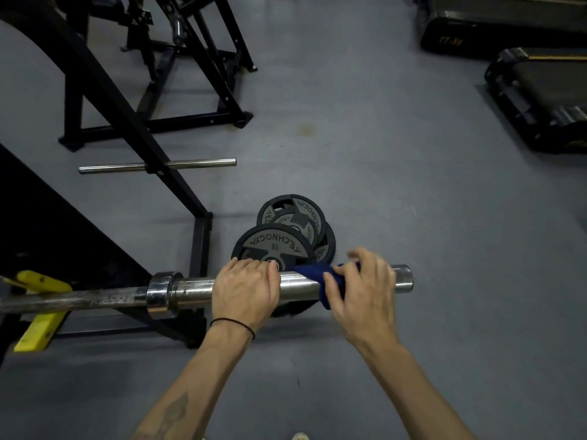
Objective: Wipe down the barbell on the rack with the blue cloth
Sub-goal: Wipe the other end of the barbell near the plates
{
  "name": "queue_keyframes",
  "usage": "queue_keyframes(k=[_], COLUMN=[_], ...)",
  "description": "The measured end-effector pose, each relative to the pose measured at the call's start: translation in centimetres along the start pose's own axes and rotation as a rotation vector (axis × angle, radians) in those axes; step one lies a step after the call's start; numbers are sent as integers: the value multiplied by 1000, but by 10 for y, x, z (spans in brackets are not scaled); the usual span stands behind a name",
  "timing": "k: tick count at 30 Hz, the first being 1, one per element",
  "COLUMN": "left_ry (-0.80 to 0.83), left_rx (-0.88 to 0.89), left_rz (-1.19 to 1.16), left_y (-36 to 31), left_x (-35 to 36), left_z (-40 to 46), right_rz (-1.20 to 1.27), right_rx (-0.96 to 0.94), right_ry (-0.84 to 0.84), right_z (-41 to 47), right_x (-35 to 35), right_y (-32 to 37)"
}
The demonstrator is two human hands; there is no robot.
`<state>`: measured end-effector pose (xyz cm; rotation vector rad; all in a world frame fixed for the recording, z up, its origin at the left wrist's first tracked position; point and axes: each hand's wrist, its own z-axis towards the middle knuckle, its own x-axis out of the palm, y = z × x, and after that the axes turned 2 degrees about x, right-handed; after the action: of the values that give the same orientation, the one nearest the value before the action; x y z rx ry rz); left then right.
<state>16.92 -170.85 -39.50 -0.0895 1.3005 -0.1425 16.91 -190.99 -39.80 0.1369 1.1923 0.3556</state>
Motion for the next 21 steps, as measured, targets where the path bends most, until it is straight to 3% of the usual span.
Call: queue_keyframes(k=[5,8,11,13,15,17,21], left_ry=[15,-4,-22,-26,-25,-31,-15], left_rx=[37,35,18,14,16,12,27], left_rz=[-4,-18,-23,-15,-21,-21,-19], left_y=[3,2,0,0,-1,0,1], left_x=[-1,-2,-2,0,0,0,0], left_z=[0,1,0,0,0,0,0], right_rz=[188,112,15,6,32,133,162], right_rx=[-128,-233,-12,212,312,268,-12], right_ry=[189,219,115,22,-46,-40,142], right_z=[-4,-4,-16,-27,-33,-37,-74], right_x=[-3,-21,-30,-19,-6,7,14], right_y=[-10,-54,-89,-77,-43,-3,32])
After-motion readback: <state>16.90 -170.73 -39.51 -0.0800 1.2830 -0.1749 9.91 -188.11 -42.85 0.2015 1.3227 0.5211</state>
